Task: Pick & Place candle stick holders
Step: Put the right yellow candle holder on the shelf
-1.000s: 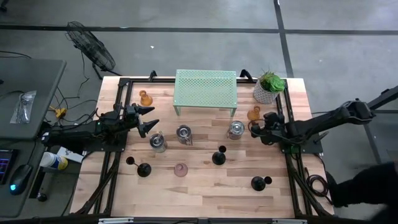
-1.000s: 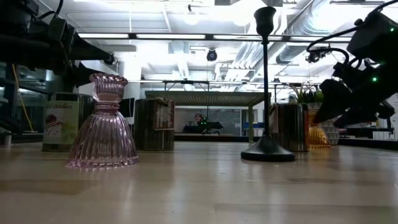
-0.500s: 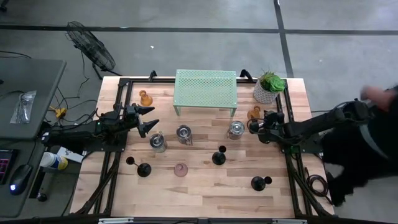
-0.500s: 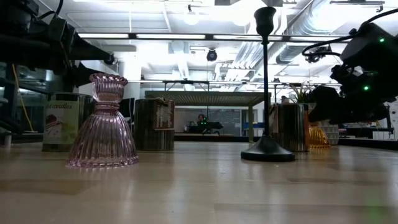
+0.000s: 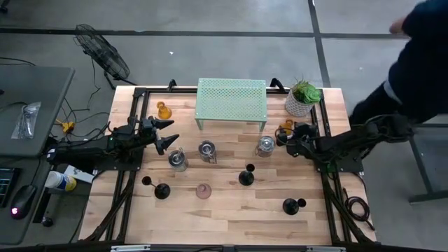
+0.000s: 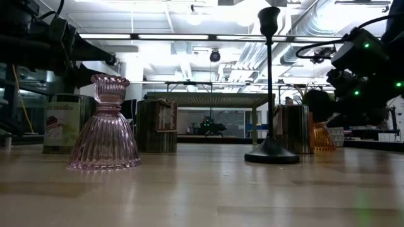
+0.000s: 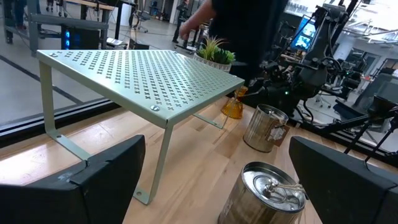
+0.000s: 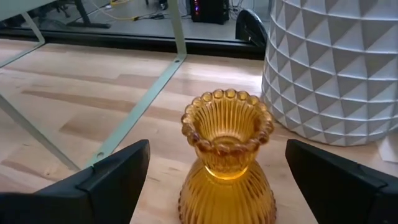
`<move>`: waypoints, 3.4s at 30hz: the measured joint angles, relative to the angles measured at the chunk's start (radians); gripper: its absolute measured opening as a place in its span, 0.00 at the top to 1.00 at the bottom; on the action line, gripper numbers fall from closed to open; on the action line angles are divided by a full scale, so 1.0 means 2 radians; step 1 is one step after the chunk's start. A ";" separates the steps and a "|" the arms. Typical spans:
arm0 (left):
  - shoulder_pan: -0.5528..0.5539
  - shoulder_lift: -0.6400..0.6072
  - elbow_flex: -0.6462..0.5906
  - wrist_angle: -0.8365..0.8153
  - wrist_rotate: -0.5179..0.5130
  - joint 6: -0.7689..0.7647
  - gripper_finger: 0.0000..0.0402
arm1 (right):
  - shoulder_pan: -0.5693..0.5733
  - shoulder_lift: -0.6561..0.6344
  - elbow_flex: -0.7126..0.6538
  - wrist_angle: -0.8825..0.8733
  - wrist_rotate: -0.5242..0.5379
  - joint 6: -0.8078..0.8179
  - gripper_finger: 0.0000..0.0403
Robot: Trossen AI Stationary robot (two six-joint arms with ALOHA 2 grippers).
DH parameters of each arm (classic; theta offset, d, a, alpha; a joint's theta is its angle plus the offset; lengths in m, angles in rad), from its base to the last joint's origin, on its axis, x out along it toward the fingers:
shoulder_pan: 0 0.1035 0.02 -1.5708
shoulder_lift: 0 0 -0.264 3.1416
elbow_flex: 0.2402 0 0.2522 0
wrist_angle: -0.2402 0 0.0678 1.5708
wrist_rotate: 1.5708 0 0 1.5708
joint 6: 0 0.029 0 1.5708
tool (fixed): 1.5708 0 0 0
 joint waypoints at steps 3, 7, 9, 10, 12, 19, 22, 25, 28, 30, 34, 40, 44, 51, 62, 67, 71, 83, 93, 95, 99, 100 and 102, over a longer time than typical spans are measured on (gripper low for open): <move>0.000 0.000 0.000 0.000 0.000 0.000 0.03 | -0.007 0.020 0.000 0.019 0.000 -0.002 0.11; 0.000 0.000 0.000 0.000 0.000 0.000 0.03 | -0.007 0.043 0.000 0.039 0.000 0.000 0.19; 0.000 0.000 0.000 0.000 0.000 0.000 0.03 | -0.007 0.051 0.000 0.044 0.000 0.000 0.25; 0.000 0.000 0.000 0.000 0.000 0.000 0.03 | -0.007 0.052 0.000 0.046 0.000 0.000 0.28; 0.000 0.000 0.000 0.000 0.000 0.000 0.03 | -0.007 0.054 0.001 0.051 0.000 0.000 0.33; 0.000 0.000 0.000 0.000 0.000 0.000 0.03 | -0.007 0.055 0.001 0.053 0.002 0.000 0.48; 0.000 0.000 0.000 0.000 0.000 0.000 0.03 | -0.007 0.055 0.001 0.053 0.002 0.000 0.52; 0.000 0.000 0.000 0.000 0.000 0.000 0.03 | -0.007 0.055 0.001 0.054 0.002 0.000 0.56; 0.000 0.000 0.000 0.000 0.000 0.000 0.03 | -0.007 0.055 0.001 0.054 0.002 0.000 0.60; 0.000 0.000 0.000 0.000 0.000 0.000 0.03 | -0.007 0.055 0.001 0.053 0.003 -0.001 0.62; 0.000 0.000 0.000 0.000 0.000 0.000 0.03 | -0.007 0.055 0.001 0.055 0.008 -0.002 0.67; 0.000 0.000 0.000 0.000 0.000 0.000 0.03 | -0.007 0.055 0.001 0.055 0.008 -0.002 0.72; 0.000 0.000 0.000 0.000 0.000 0.000 0.03 | -0.007 0.055 0.001 0.062 0.005 -0.016 0.70; 0.000 0.000 0.000 0.000 0.000 0.000 0.03 | -0.007 0.055 0.019 0.064 -0.011 -0.067 0.72; 0.000 0.000 0.000 0.000 0.000 0.000 0.03 | -0.007 0.016 0.025 0.062 -0.015 -0.081 0.72; 0.000 0.000 0.000 0.000 0.000 0.000 0.03 | -0.007 -0.020 0.028 0.059 -0.014 -0.114 0.72; 0.000 0.000 0.000 0.000 0.000 0.000 0.03 | -0.010 -0.051 0.045 0.055 -0.015 -0.166 0.72; 0.000 0.000 0.000 0.000 0.000 0.000 0.03 | -0.067 -0.124 0.149 -0.080 -0.042 -0.253 0.71; 0.000 0.000 0.000 0.000 0.000 0.000 0.03 | -0.143 -0.094 0.276 -0.152 -0.114 -0.281 0.71; 0.000 0.000 0.000 0.000 0.000 0.000 0.03 | -0.157 -0.078 0.297 -0.157 -0.133 -0.282 0.71; 0.000 0.000 0.000 0.000 -0.001 0.000 0.03 | -0.181 -0.042 0.334 -0.157 -0.172 -0.288 0.71; 0.000 0.000 0.000 0.000 -0.001 0.000 0.03 | -0.186 -0.033 0.341 -0.157 -0.179 -0.288 0.71; 0.000 0.000 0.000 0.000 -0.001 0.000 0.03 | -0.196 -0.016 0.353 -0.155 -0.198 -0.288 0.71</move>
